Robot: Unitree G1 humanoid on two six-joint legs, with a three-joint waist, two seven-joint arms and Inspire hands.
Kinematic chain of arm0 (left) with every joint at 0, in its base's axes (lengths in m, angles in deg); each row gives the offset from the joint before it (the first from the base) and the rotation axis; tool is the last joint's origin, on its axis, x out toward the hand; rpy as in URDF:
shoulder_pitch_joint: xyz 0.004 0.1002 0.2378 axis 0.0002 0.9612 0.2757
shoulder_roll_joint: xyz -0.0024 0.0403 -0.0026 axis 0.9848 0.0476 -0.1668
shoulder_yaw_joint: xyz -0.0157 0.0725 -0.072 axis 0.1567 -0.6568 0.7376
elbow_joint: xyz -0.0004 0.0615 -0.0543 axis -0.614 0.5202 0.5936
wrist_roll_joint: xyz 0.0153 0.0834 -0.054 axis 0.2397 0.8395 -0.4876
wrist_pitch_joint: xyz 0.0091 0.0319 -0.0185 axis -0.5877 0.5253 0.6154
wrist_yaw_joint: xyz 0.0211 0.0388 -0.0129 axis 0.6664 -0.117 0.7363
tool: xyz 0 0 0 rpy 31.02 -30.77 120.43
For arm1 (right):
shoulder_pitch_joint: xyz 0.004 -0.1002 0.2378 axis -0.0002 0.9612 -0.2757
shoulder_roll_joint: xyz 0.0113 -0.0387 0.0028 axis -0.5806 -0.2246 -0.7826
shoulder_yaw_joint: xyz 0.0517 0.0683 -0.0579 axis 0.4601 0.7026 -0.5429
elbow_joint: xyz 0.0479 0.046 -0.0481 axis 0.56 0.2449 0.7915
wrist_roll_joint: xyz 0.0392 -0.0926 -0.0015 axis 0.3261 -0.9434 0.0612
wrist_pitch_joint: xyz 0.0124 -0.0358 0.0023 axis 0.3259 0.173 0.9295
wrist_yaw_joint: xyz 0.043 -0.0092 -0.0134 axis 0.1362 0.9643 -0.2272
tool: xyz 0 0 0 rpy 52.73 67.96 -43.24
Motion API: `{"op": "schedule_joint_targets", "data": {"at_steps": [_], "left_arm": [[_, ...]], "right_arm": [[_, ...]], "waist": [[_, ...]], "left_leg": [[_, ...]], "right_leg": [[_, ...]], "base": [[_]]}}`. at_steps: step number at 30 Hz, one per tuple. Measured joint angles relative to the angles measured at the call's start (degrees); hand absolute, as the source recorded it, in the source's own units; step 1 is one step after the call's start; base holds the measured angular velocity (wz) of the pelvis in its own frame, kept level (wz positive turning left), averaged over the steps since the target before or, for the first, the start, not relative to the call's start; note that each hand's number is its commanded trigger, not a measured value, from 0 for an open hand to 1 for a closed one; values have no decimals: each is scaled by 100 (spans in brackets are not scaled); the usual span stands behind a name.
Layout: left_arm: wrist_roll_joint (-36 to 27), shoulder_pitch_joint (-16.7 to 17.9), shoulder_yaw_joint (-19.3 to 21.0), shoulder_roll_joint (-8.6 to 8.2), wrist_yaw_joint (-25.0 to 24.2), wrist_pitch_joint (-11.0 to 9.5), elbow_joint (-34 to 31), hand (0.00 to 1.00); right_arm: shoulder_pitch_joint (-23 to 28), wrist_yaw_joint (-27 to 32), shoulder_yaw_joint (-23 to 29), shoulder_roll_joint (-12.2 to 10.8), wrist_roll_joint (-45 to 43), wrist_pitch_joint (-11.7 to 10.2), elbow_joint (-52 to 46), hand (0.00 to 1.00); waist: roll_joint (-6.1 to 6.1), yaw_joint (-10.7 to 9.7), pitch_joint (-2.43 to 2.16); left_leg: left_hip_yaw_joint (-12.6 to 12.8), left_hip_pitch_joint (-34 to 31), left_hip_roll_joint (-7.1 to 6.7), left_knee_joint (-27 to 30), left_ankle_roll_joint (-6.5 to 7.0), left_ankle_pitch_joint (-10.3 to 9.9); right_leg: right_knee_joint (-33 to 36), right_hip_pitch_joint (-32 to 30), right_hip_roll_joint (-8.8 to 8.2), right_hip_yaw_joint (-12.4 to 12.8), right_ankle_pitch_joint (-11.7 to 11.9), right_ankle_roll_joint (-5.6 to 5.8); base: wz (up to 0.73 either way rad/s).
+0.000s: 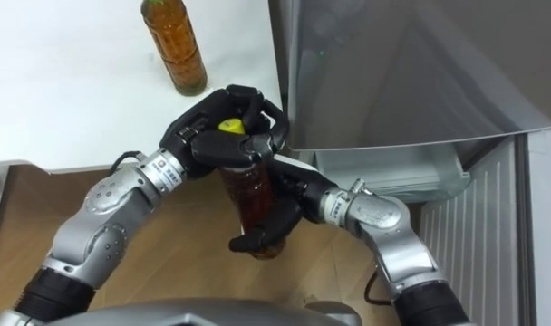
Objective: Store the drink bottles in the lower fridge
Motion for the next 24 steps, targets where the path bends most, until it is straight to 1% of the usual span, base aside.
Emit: {"op": "schedule_joint_targets", "data": {"at_steps": [8, 13, 18, 19, 20, 21, 24], "left_arm": [[72, 0, -2, 39, 0, -8, 48, 100], [45, -1, 68, 0, 0, -10, 45, 100], [-27, -2, 73, 17, 0, -9, 44, 100], [-28, -2, 77, 10, -1, -10, 43, 76], [-27, -2, 74, -4, -12, -10, 43, 13], [-27, -2, 74, -15, -11, -10, 43, 0], [-22, -2, 95, -49, -10, -25, 17, 0]], "right_arm": [[4, -14, -149, 68, 15, -10, 0, 100], [4, 0, -145, 88, 106, -12, -2, 100], [8, 5, -158, 104, 182, -12, 2, 100], [8, 21, -153, 127, 182, -11, 7, 100], [9, 49, -152, 124, 183, -3, 27, 100], [9, 64, -152, 112, 189, 11, 38, 100], [12, 51, -101, 41, 302, 61, 116, 100]], "waist": [[40, -11, -25], [41, -12, -29], [41, -22, -29], [41, -19, -29], [41, -20, -29], [41, -20, -29], [41, -16, -29]], "left_leg": [[-15, -18, -1, 1, 0, 0], [-20, 0, -1, 5, 0, 0], [-26, -13, -1, 44, 0, 0], [-29, -22, 0, 48, 0, 0], [-31, -29, 1, 51, 0, 0], [-32, -31, 2, 54, 1, -1], [-37, -43, 6, 59, 1, -1]], "right_leg": [[-1, -2, 1, 1, 0, 0], [-4, 14, 1, 1, 0, 0], [-5, 28, 1, 1, 1, -1], [-4, 27, 1, 1, 2, -3], [-3, 26, 3, 1, 5, -7], [-2, 26, 4, 1, 6, -8], [-2, 13, 11, 3, 12, -16]], "base": [[0], [0], [0], [0], [0], [0], [0]]}}
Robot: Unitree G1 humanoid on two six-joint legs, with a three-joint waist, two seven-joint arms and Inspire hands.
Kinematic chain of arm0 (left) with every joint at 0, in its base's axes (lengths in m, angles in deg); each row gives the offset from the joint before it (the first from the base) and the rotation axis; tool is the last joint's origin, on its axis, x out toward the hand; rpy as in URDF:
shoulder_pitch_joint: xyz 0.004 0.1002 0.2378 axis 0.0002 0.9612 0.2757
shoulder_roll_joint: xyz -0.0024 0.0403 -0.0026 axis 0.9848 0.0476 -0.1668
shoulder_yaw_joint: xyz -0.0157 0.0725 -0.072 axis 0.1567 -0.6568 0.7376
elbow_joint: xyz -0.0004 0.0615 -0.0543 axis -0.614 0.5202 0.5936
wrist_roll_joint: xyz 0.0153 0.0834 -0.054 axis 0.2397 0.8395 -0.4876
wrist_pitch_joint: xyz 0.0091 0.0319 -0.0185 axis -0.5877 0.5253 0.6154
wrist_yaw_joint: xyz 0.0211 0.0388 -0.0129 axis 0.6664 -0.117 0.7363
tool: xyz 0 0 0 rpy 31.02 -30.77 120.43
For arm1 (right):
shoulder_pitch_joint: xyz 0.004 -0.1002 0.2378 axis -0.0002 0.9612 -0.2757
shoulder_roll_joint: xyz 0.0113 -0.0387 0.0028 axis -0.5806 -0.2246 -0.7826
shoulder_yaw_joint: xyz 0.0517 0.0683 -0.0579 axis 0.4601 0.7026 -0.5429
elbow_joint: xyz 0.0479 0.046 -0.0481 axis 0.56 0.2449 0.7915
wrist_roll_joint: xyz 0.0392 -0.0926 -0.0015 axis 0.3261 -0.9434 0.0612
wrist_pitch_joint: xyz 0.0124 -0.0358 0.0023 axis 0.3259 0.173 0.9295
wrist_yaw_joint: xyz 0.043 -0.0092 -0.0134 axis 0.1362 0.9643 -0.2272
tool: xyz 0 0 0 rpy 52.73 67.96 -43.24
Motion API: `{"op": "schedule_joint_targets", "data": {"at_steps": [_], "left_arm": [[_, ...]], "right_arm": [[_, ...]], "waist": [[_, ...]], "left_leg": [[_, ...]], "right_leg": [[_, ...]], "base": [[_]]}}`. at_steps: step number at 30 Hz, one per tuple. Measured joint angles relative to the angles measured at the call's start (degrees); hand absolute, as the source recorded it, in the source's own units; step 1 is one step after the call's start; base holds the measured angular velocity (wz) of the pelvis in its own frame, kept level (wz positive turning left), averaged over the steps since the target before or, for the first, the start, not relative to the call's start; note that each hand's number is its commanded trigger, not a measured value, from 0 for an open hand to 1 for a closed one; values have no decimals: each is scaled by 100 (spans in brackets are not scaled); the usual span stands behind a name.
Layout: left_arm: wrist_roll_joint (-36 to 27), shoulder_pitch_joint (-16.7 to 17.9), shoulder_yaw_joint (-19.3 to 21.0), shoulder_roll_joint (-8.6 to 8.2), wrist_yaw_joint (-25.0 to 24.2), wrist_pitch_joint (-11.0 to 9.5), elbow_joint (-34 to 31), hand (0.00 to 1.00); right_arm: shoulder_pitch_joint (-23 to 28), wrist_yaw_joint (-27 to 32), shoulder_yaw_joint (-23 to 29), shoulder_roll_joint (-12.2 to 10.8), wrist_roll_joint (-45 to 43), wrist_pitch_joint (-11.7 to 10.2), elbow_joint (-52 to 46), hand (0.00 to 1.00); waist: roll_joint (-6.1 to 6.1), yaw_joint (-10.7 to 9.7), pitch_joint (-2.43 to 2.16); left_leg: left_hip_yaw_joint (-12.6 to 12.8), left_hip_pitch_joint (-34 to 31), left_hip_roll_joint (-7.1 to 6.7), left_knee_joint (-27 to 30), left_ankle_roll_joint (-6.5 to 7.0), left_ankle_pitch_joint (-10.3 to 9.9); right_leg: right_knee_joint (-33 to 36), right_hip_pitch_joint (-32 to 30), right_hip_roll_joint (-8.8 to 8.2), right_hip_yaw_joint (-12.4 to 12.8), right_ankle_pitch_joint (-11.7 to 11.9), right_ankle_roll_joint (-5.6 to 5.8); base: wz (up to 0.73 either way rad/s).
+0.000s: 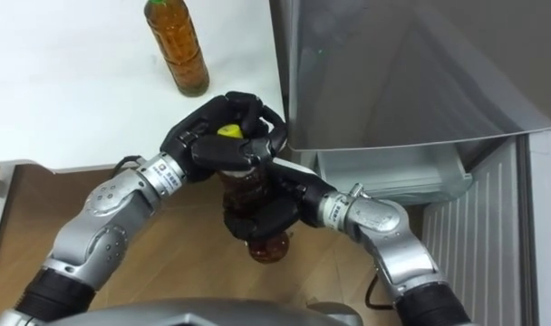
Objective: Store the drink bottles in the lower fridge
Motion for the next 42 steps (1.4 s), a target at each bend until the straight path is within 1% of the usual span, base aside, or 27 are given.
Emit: {"op": "schedule_joint_targets", "data": {"at_steps": [2, 4, 6, 9, 10, 11, 13, 18, 21, 25, 27, 28, 29, 30, 33, 35, 37, 39, 40, 42], "left_arm": [[6, 0, 26, 34, 6, 0, -131, 0], [-2, 0, 94, 26, 6, -1, -277, 0], [-3, 0, 201, -27, 9, -57, -520, 0], [-4, -2, 346, -29, 39, -134, -932, 0], [-11, -6, 349, -41, 54, -225, -1061, 0], [-28, -6, 349, -55, 74, -255, -1180, 0], [-48, -7, 356, -58, 78, -304, -1293, 0], [-53, -26, 369, -63, 73, -325, -1611, 0], [-51, -124, 396, -59, 73, -361, -1759, 0], [-37, -195, 433, 14, 89, -477, -2085, 0], [-40, -192, 468, 22, 86, -491, -2259, 0], [-39, -192, 511, 21, 87, -491, -2385, 0], [-36, -192, 564, 30, 100, -492, -2514, 0], [-33, -192, 597, 32, 114, -494, -2587, 0], [128, -192, 867, 42, 266, -527, -2968, 0], [131, -195, 1099, 57, 448, -626, -3126, 0], [153, -198, 1249, 62, 562, -720, -3173, 0], [205, -199, 1346, 69, 724, -757, -3230, 0], [307, -197, 1423, 68, 837, -816, -3241, 0], [568, -195, 1658, 77, 980, -822, -3329, 0]], "right_arm": [[1, 4, 27, -12, 150, 3, 38, 100], [-1, 12, 77, -10, 95, 2, 60, 100], [3, 9, 66, -9, -36, 8, 157, 100], [21, 19, 72, 17, -303, 8, 328, 100], [21, 32, 70, 20, -403, 26, 441, 100], [22, 36, 69, 23, -418, 47, 538, 100], [23, 40, 57, 30, -424, 53, 589, 100], [21, 34, 58, 35, -423, 52, 587, 100], [21, 17, 59, 42, -423, 52, 561, 100], [21, -46, 59, 152, -424, 51, 476, 100], [21, -82, 61, 191, -424, 49, 441, 100], [21, -109, 78, 222, -424, 49, 413, 100], [23, -129, 78, 239, -435, 49, 392, 100], [23, -140, 80, 239, -441, 49, 391, 100], [76, -167, 193, 237, -613, 50, 339, 100], [206, -171, 275, 253, -622, 49, 260, 100], [292, -165, 366, 253, -631, 49, 236, 100], [300, -163, 367, 319, -685, 45, 236, 100], [302, -160, 390, 320, -771, 36, 236, 100], [303, -159, 460, 332, -856, 26, 236, 100]], "waist": [[18, -5, -11], [26, 16, -17], [26, 24, -18], [34, 22, -20], [37, 24, -22], [38, 29, -22], [35, 29, -20], [32, 44, -18], [31, 105, -17], [53, 168, -3], [69, 199, 6], [87, 219, 18], [100, 220, 20], [104, 219, 18], [119, 239, 9], [151, 265, -12], [162, 301, -19], [162, 317, -19], [168, 331, -19], [202, 391, -16]], "left_leg": [[-29, -71, 1, 34, 0, 0], [-30, -85, 1, 37, 1, 1], [-31, -80, -1, 33, 1, 0], [-33, -66, -2, 12, 1, 0], [-33, -60, -3, 3, 1, 0], [-32, -59, -3, -2, 0, 1], [-26, -62, -3, -8, -1, 1], [-12, -67, -1, -13, 0, 1], [-8, -71, -1, -12, 0, 1], [-13, -70, -1, -11, 0, 1], [-17, -74, -1, -12, 0, 0], [-20, -76, -4, -13, 0, 0], [-31, -73, -6, -15, 0, 0], [-42, -74, -7, -15, 0, 0], [-77, -91, -6, -18, 0, 0], [-110, -75, -9, -21, 0, 0], [-130, -72, -12, -17, 0, 1], [-143, -61, -12, -9, -1, 1], [-149, -48, -15, -3, 0, 1], [-138, -19, -17, -8, 0, 1]], "right_leg": [[0, -47, 2, -15, 13, 2], [-1, -71, 0, -8, 20, 0], [-3, -71, -2, -11, 19, 0], [-9, -62, 0, -11, 19, 1], [-11, -59, -1, -9, 19, 2], [-13, -62, -2, -6, 18, 2], [-13, -65, -1, -8, 18, 3], [-10, -72, -1, -6, 18, 3], [-8, -74, -1, -2, 18, 3], [-10, -74, -2, 1, 18, 3], [-10, -79, 0, -2, 18, 3], [-12, -82, 3, -4, 18, 3], [-13, -75, 1, -16, 18, 3], [-12, -72, -2, -22, 18, 3], [-11, -87, 0, -87, 18, 3], [-7, -60, -5, -143, 18, 3], [-11, -40, -8, -161, 18, 3], [-12, -14, -10, -161, 18, 4], [-17, 15, -10, -164, 18, 4], [-18, 24, -11, -161, 18, 4]], "base": [[4], [2], [0], [0], [0], [0], [0], [0], [0], [0], [0], [0], [3], [7], [6], [7], [7], [7], [0], [-3]]}}
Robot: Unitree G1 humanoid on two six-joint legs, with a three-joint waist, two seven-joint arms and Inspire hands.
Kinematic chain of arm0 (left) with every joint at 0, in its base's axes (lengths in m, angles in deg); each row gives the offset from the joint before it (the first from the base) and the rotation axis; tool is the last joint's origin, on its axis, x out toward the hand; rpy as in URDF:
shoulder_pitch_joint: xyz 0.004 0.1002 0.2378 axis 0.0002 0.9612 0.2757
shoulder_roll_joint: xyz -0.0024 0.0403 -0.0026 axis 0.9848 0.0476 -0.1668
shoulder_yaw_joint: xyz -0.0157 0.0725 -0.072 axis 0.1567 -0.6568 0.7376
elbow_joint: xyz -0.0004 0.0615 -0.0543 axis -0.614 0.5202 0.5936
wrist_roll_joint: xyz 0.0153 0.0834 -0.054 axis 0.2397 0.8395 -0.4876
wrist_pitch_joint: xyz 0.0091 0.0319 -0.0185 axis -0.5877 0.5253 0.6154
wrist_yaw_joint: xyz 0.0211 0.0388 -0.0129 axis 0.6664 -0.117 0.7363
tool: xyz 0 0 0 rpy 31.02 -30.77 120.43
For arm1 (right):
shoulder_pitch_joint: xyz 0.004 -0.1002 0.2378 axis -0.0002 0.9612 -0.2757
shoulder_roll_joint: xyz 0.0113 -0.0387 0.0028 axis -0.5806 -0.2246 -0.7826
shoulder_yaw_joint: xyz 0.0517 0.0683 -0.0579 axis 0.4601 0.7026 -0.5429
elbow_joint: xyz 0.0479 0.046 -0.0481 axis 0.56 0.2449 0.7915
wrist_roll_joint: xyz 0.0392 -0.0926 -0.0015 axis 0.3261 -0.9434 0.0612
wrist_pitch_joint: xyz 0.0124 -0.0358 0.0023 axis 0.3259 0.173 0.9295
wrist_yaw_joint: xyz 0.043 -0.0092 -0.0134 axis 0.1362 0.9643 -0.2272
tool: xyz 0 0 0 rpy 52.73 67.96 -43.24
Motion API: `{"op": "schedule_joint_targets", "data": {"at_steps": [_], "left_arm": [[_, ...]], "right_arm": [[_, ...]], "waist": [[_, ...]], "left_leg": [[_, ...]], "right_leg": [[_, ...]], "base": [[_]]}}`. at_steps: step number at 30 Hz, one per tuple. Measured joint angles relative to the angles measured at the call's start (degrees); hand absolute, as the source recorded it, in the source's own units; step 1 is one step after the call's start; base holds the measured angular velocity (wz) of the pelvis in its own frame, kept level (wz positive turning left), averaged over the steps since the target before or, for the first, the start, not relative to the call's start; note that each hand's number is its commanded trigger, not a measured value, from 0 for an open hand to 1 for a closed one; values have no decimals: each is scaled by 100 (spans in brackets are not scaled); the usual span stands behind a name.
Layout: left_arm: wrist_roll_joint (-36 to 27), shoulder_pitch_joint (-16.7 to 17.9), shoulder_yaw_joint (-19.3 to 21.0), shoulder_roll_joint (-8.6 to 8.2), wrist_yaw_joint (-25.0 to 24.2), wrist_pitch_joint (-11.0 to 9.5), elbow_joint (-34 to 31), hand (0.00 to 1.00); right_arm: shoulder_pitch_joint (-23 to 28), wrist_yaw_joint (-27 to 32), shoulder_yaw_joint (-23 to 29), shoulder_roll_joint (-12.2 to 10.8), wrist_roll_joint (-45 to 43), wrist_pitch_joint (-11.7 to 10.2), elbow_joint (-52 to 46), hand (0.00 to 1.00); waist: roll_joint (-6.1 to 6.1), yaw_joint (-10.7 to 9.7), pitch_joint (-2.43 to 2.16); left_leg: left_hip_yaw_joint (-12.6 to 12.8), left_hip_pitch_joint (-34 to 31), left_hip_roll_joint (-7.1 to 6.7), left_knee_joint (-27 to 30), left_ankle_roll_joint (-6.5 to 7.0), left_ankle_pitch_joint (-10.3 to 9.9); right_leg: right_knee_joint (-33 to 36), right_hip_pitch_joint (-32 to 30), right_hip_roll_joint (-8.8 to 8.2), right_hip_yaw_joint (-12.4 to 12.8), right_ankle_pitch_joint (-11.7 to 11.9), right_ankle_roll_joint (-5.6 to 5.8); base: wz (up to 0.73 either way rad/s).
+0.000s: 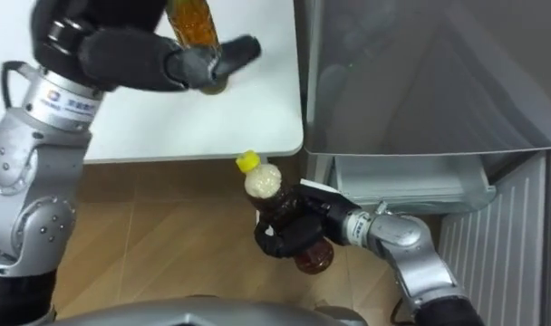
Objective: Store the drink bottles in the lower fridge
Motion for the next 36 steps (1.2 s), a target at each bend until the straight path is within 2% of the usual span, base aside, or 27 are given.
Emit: {"op": "schedule_joint_targets", "data": {"at_steps": [4, 6, 9, 11, 15, 17, 21, 23, 24, 26, 27, 28, 29, 30, 32, 33, 35, 36], "left_arm": [[418, -2, 676, 4, 469, -197, -291, 0], [627, 20, 1198, -22, 968, -501, -354, 0], [803, 79, 1636, -25, 1490, -617, -404, 0], [944, 272, 2038, -42, 2030, -753, -409, 0], [964, 484, 2593, -59, 2735, -761, -395, 0], [968, 633, 2889, -66, 3264, -784, -371, 0], [947, 772, 3304, -73, 4092, -829, -5, 0], [836, 861, 3432, -73, 4523, -831, 425, 0], [723, 891, 3453, -69, 4615, -843, 605, 0], [134, 1125, 3449, -63, 4889, -848, 1507, 0], [21, 1231, 3415, -65, 4956, -828, 1760, 0], [-205, 1439, 3289, -72, 5103, -754, 2228, 0], [-518, 1561, 3063, -77, 5163, -726, 2793, 0], [-751, 1595, 2945, -76, 5170, -704, 3084, 0], [-1891, 1708, 2519, -78, 5039, -413, 4284, 0], [-2134, 1761, 2408, -83, 4966, -350, 4560, 0], [-3035, 1804, 1866, -136, 4602, -169, 5977, 0], [-3231, 1807, 1754, -166, 4522, -80, 6292, 0]], "right_arm": [[229, 58, 349, 5, -5, -106, 0, 100], [452, 103, 591, -14, -59, -129, -99, 100], [636, 118, 815, -77, -201, -134, -185, 100], [834, 258, 1027, -203, -268, -134, -181, 100], [913, 443, 1057, -214, -494, -131, -181, 100], [971, 517, 1067, -230, -495, -131, -182, 100], [1047, 738, 1068, -276, -471, -114, -182, 100], [1100, 882, 1061, -287, -453, -30, -182, 100], [1095, 918, 1053, -286, -435, 21, -182, 100], [1103, 1098, 986, -285, -417, 142, -181, 100], [1105, 1135, 974, -287, -416, 163, -181, 100], [1104, 1243, 936, -294, -415, 226, -181, 100], [1083, 1339, 929, -325, -363, 303, -137, 100], [1075, 1381, 907, -326, -332, 359, -132, 100], [1077, 1496, 754, -348, -196, 500, -76, 100], [1077, 1499, 733, -365, -158, 529, -38, 100], [1013, 1559, 676, -382, 37, 589, 293, 100], [982, 1569, 670, -382, 93, 624, 386, 100]], "waist": [[45, 190, -13], [82, 267, -41], [102, 388, -59], [101, 489, -58], [90, 669, -51], [83, 733, -54], [83, 809, -55], [85, 888, -60], [87, 893, -64], [95, 940, -70], [91, 931, -66], [112, 925, -89], [55, 909, -89], [40, 911, -93], [-61, 886, -108], [-102, 876, -119], [-198, 867, -106], [-218, 862, -99]], "left_leg": [[-13, 66, -2, -20, 0, 1], [-43, 54, -12, -63, -4, 4], [-82, 72, -16, -70, -13, 10], [-124, 134, -17, -74, -17, 13], [-124, 146, -19, -94, -21, 15], [-160, 154, -33, -93, -20, 15], [-253, 156, -60, -92, -16, 15], [-289, 148, -75, -97, -15, 14], [-290, 150, -76, -104, -14, 15], [-289, 192, -84, -112, -8, 24], [-285, 208, -86, -123, -8, 24], [-289, 214, -89, -133, -7, 23], [-303, 204, -102, -156, -7, 22], [-306, 195, -102, -145, -7, 22], [-348, 154, -97, -140, -8, 22], [-349, 162, -95, -142, -9, 23], [-337, 167, -98, -150, -4, 19], [-332, 158, -100, -149, 2, 15]], "right_leg": [[-34, 81, 21, -36, 0, 0], [-68, 94, 16, -177, 2, 3], [-85, 119, 16, -273, 2, 3], [-90, 176, 7, -324, 1, 4], [-98, 188, 28, -325, 1, 4], [-101, 207, 23, -332, 1, 4], [-111, 211, 10, -433, -3, 11], [-107, 203, 6, -457, -9, 17], [-101, 200, 5, -452, -10, 19], [-106, 229, -3, -464, -13, 23], [-113, 240, -3, -466, -13, 23], [-133, 258, -3, -470, -15, 24], [-194, 273, -8, -482, -18, 29], [-195, 272, -7, -488, -18, 29], [-192, 265, -7, -551, -18, 29], [-194, 268, -5, -550, -18, 29], [-187, 273, -5, -477, -17, 29], [-188, 264, -6, -453, -17, 30]], "base": [[2], [8], [6], [7], [0], [7], [11], [5], [0], [0], [-5], [0], [0], [9], [9], [0], [-2], [-6]]}}
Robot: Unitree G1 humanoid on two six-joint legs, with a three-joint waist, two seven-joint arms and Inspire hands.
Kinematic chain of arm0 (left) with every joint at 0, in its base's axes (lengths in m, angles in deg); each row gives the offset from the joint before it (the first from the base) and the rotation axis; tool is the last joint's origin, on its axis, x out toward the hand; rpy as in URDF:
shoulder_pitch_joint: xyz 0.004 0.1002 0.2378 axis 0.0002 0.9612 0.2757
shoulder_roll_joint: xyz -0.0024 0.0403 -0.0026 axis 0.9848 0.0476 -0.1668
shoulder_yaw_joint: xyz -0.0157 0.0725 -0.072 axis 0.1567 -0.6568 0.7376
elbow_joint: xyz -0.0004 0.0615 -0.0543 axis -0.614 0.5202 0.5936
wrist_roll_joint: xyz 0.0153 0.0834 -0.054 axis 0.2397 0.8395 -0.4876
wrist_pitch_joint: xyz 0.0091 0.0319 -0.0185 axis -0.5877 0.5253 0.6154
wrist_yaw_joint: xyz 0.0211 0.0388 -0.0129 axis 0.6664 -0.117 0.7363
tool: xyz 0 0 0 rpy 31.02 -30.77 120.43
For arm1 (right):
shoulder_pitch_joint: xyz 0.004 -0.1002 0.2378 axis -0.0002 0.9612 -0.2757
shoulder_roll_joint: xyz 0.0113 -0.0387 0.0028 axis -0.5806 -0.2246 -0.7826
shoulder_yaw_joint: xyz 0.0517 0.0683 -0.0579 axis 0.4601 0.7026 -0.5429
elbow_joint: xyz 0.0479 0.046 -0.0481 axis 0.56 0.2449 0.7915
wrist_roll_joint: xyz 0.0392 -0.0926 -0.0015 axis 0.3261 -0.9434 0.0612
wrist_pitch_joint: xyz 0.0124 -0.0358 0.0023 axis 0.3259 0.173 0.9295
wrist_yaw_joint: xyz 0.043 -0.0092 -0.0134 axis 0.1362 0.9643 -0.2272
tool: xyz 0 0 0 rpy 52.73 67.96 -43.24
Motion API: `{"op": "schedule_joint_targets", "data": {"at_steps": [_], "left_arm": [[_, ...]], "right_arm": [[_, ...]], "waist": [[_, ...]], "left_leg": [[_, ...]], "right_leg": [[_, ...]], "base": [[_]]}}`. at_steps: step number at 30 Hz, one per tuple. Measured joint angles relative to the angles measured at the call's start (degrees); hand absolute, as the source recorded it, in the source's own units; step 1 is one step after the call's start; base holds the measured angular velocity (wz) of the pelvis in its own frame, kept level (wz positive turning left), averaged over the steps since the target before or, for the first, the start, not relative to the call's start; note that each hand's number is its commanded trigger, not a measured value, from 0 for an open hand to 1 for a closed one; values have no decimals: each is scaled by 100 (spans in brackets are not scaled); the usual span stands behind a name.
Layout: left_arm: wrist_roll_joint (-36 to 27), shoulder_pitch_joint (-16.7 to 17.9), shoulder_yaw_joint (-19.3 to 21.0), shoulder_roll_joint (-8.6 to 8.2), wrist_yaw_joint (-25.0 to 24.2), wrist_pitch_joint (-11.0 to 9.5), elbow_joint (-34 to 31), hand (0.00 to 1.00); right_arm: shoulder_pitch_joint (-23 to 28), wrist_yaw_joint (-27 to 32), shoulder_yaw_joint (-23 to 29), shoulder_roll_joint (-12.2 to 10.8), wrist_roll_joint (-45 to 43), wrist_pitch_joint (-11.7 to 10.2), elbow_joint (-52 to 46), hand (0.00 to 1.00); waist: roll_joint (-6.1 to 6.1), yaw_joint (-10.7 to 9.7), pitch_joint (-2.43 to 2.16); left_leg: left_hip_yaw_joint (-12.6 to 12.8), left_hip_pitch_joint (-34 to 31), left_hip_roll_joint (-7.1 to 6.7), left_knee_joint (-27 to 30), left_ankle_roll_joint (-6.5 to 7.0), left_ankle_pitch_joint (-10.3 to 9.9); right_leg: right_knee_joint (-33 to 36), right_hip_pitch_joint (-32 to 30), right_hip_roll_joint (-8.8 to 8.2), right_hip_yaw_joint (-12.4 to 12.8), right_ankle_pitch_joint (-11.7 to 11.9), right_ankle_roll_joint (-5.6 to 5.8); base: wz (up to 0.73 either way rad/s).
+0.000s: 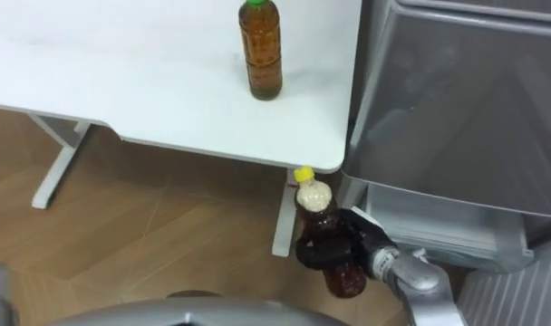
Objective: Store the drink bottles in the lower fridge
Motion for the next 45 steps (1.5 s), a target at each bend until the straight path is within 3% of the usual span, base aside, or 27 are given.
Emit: {"op": "schedule_joint_targets", "data": {"at_steps": [1, 3, 8, 11, 14, 18, 24, 28, 30, 35, 38, 45], "left_arm": [[-358, 10, -123, -99, -130, 174, 484, 0], [-614, 127, -129, -217, -433, 299, 1152, 0], [-749, 231, -147, -238, -1152, 528, 2736, 0], [-728, 279, -143, -240, -1397, 740, 3072, 0], [-675, 282, -144, -238, -1595, 862, 3119, 0], [-106, 131, -196, -234, -1842, 984, 3143, 0], [1470, -106, -776, -219, -2443, 1128, 3103, 0], [2678, -370, -1217, -235, -2618, 1188, 3033, 0], [3213, -476, -1345, -241, -2704, 1189, 2924, 0], [4583, -645, -1873, -106, -2758, 1175, 2508, 0], [5018, -766, -2017, -94, -2759, 1175, 2415, 0], [5165, -816, -2112, -72, -2797, 1175, 2440, 0]], "right_arm": [[-15, 52, -14, -5, 43, 64, 140, 100], [-14, 127, -9, -31, 37, 117, 360, 100], [-101, 162, 0, 16, 217, 255, 761, 100], [-155, 176, -4, 28, 248, 285, 850, 100], [-242, 176, -13, 35, 280, 282, 928, 100], [-346, 187, -83, 57, 335, 281, 1055, 100], [-562, 216, -109, 63, 421, 272, 1402, 100], [-615, 362, -116, -19, 628, 225, 1532, 100], [-620, 406, -115, -33, 647, 210, 1533, 100], [-665, 629, -129, -74, 1089, 192, 1612, 100], [-681, 809, -130, -127, 1424, 100, 1788, 100], [-875, 1240, -122, -174, 2647, 25, 2431, 100]], "waist": [[-29, 6, 11], [-57, 9, 14], [-33, -39, 32], [5, -37, 41], [14, -74, 51], [33, -174, 69], [61, -338, 63], [0, -505, 50], [-22, -538, 14], [-56, -811, 32], [-44, -854, 20], [-30, -961, 31]], "left_leg": [[4, -13, -2, 0, 8, -6], [26, 11, 1, -16, 16, -11], [33, -8, 0, -17, 35, -41], [29, -17, 0, 2, 35, -41], [10, -68, 0, 60, 34, -41], [2, -130, -5, 122, 34, -41], [39, -230, -2, 179, 39, -42], [31, -255, -2, 183, 40, -42], [47, -310, 2, 192, 39, -42], [45, -358, -9, 184, 43, -37], [62, -354, -8, 171, 43, -37], [109, -277, -6, 83, 43, -35]], "right_leg": [[3, 12, -3, 5, 7, 8], [4, -4, -29, 19, 15, 19], [-1, -2, -31, 12, 13, 24], [3, 0, -37, 18, 10, 28], [3, 8, -33, -1, 10, 28], [10, 1, -30, -19, 10, 27], [31, -88, -24, 8, 12, 25], [25, -102, -22, -9, 12, 25], [35, -155, -20, 2, 13, 25], [33, -201, -29, -17, 17, 27], [17, -206, -28, 1, 17, 28], [3, -188, -16, 149, 18, 30]], "base": [[-4], [-2], [1], [1], [5], [2], [-3], [0], [0], [2], [-2], [-3]]}}
